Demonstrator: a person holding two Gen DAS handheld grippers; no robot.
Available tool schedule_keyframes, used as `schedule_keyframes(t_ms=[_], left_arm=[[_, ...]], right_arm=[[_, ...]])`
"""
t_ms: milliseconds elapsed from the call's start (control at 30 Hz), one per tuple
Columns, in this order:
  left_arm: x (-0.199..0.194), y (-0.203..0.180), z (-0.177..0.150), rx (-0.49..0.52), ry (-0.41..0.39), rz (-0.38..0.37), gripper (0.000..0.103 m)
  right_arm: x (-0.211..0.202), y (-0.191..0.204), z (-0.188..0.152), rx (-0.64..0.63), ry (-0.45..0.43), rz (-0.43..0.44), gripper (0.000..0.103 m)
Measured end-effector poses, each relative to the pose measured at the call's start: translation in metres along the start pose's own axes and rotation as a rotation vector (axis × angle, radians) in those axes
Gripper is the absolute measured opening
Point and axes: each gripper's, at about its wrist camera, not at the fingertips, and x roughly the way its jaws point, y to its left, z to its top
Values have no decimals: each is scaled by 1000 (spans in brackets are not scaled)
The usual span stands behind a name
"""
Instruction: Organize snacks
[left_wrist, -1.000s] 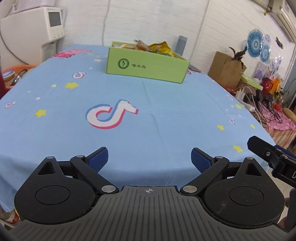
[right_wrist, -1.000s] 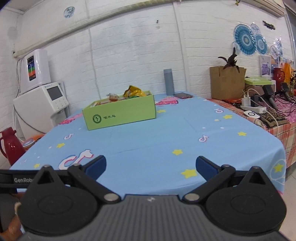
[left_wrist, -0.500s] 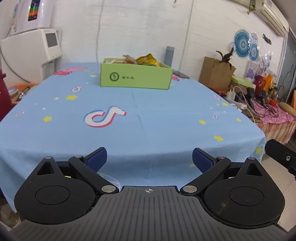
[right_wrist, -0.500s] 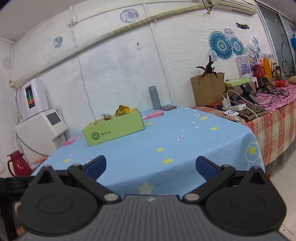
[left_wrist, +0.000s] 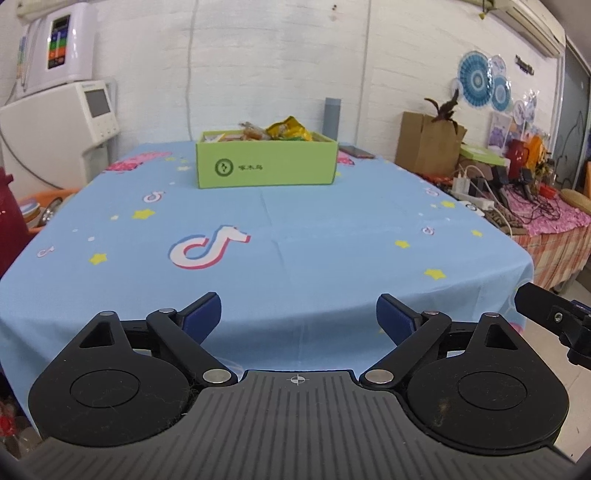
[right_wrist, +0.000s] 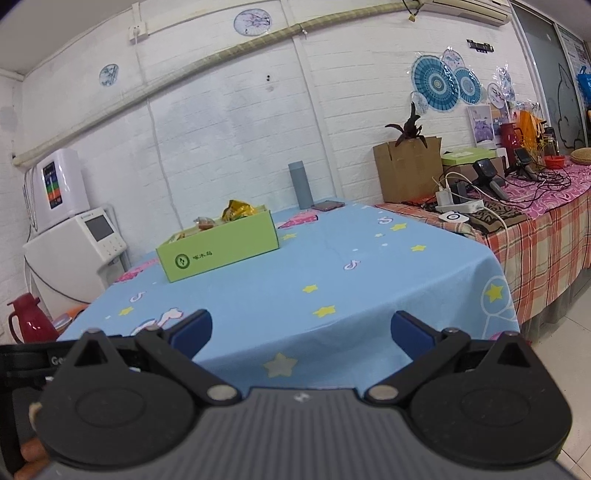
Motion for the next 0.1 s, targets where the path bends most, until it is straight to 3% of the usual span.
schedule_keyframes(t_ms=[100], left_arm=[[-3,-2,-1,4,-12,-12,82]], right_arm=[[2,-4,0,6,4,1,103]])
